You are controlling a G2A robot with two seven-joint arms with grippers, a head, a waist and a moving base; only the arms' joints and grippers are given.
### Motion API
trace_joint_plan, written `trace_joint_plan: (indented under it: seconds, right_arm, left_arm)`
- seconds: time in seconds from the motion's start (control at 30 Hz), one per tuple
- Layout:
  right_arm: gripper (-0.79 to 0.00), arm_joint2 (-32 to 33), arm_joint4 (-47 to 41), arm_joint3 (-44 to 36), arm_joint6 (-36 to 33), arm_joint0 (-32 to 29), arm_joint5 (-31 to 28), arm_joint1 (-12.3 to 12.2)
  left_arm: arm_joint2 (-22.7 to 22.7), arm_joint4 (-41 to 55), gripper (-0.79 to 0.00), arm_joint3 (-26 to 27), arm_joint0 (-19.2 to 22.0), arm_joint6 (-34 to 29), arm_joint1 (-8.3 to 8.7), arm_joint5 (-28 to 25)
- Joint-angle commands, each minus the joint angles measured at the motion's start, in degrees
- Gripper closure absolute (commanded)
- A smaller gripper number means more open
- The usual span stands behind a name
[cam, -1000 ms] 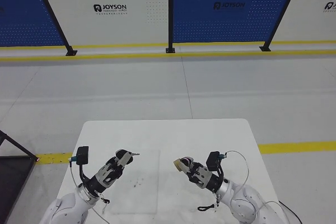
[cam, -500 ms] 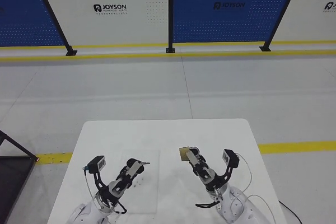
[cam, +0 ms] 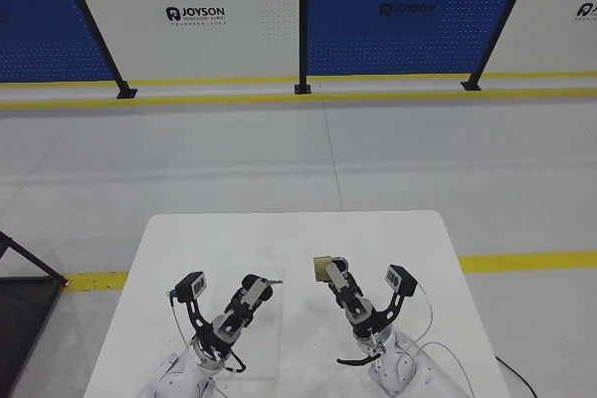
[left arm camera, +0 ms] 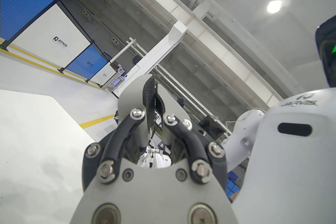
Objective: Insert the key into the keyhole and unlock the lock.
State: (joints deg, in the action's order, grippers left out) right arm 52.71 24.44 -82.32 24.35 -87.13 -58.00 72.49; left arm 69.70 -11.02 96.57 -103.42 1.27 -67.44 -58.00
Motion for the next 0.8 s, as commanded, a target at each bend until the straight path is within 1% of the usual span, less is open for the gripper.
trace_joint_plan:
  seconds: [0.0, 0.17, 0.43, 0.6, 0.77]
  right_arm:
    - [0.0, 0.0, 0.0, 0.0, 0.0, 0.0, 0.0, 0.0]
    - [0.0, 0.0, 0.0, 0.0, 0.0, 0.0, 0.0, 0.0]
    - [0.0, 0.0, 0.0, 0.0, 0.0, 0.0, 0.0, 0.0]
    - [0.0, 0.0, 0.0, 0.0, 0.0, 0.0, 0.0, 0.0]
    - [0.0, 0.0, 0.0, 0.0, 0.0, 0.0, 0.0, 0.0]
  left_arm:
    - [-0.7, -4.8, 0.0, -0.7, 0.6, 3.2, -0.58, 0.0]
    - [-2.8, -13.6, 0.0, -2.7, 2.1, 10.9, -2.12, 0.2]
    - [-5.6, -24.0, 0.0, -4.3, 3.9, 20.8, -4.1, 3.1]
    - [-7.6, -26.2, 0.0, -5.6, 5.4, 23.4, -4.96, 4.8]
    - [-8.7, -26.5, 0.0, -6.5, 6.5, 25.6, -5.58, 6.2]
